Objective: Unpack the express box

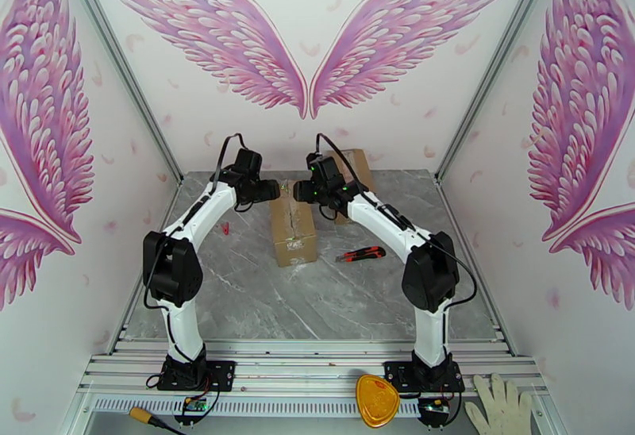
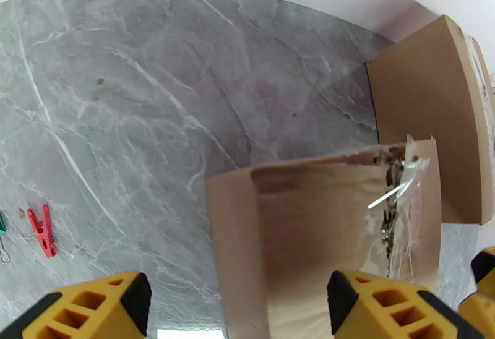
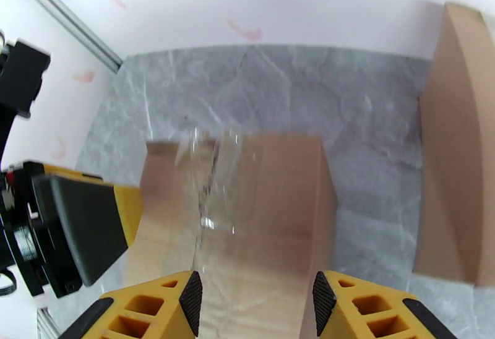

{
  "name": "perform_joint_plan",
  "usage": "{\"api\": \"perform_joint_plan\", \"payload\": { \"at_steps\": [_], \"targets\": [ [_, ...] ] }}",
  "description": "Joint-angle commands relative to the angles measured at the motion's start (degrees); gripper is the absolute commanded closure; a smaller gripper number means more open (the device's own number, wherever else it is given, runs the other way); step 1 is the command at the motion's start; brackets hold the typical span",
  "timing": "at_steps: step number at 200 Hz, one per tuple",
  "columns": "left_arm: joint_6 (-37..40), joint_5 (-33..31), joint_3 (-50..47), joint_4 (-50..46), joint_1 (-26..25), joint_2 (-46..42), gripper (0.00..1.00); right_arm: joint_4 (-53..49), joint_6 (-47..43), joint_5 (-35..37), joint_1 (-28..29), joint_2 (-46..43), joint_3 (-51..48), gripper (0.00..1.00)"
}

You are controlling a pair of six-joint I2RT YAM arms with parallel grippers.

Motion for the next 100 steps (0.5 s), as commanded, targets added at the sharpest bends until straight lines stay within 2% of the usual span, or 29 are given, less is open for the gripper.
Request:
{"api": "perform_joint_plan", "payload": {
  "at_steps": [1,49,100],
  "targets": [
    [0.66,2.57,-0.37,1.36,0.93,-1.33,0.20,-4.93,-2.72,3.51,0.87,5.61,7.68,0.48],
    [1.70,7.41,0.24,2.61,3.13,0.18,0.21,-10.47,-5.24,5.45,1.98,16.19,24.76,0.50],
    [2.10,8.81,2.08,1.93,4.57,1.88,0.23,-11.09,-7.19,13.53,5.94,18.61,28.18,0.50]
  ]
}}
